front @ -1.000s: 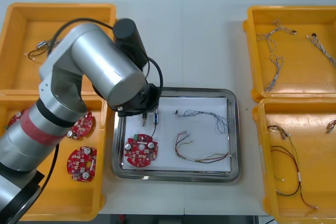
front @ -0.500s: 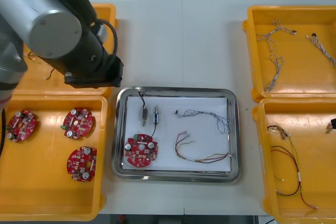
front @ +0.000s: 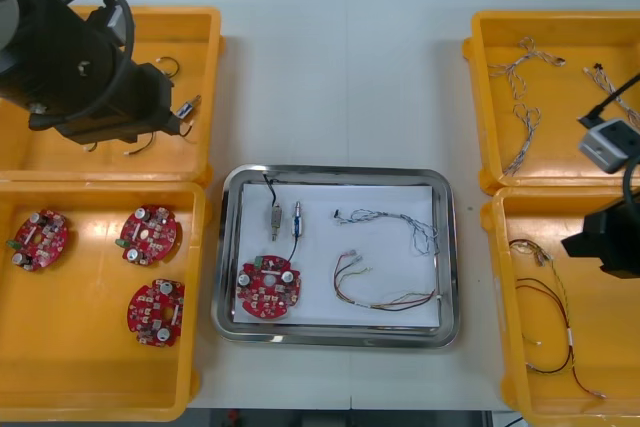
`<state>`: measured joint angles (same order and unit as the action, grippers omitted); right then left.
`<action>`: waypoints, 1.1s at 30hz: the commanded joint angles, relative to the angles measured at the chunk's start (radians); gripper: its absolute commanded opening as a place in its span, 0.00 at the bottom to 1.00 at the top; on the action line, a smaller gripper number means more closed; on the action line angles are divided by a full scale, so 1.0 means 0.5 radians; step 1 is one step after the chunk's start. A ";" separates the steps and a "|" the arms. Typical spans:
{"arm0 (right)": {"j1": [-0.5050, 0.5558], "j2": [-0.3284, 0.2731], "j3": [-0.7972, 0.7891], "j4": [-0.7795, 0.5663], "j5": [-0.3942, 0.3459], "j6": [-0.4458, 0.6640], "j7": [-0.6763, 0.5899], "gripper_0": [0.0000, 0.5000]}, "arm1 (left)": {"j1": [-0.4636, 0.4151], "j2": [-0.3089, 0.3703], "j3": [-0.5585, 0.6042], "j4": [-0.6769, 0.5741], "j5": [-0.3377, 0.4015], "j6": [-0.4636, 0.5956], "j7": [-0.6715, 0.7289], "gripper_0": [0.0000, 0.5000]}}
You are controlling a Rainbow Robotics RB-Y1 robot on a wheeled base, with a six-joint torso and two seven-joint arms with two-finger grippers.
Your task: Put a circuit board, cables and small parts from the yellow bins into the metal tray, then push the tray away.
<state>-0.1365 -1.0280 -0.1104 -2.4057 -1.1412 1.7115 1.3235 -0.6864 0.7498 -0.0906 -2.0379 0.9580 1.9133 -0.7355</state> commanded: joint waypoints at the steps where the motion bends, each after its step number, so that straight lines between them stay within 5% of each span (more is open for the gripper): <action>1: -0.313 -0.076 0.353 -0.091 -0.016 -0.005 0.071 1.00 | 0.167 0.099 0.190 -0.121 -0.011 0.013 -0.287 1.00; 12: -0.930 0.050 1.203 -0.113 0.193 0.004 0.129 1.00 | 0.498 0.099 0.411 -0.324 -0.011 0.013 -0.367 1.00; 24: -1.378 0.476 1.979 -0.021 0.552 0.025 0.175 1.00 | 0.808 0.129 0.644 -0.397 -0.091 0.013 -0.707 1.00; 33: -1.540 0.749 2.301 0.219 0.601 0.022 0.215 1.00 | 0.919 0.172 0.703 -0.410 -0.155 0.013 -0.855 1.00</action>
<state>-0.8334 -0.7086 0.9733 -2.3266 -0.8515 1.7175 1.3857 -0.2593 0.7823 0.2254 -2.2033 0.8911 1.9137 -1.1538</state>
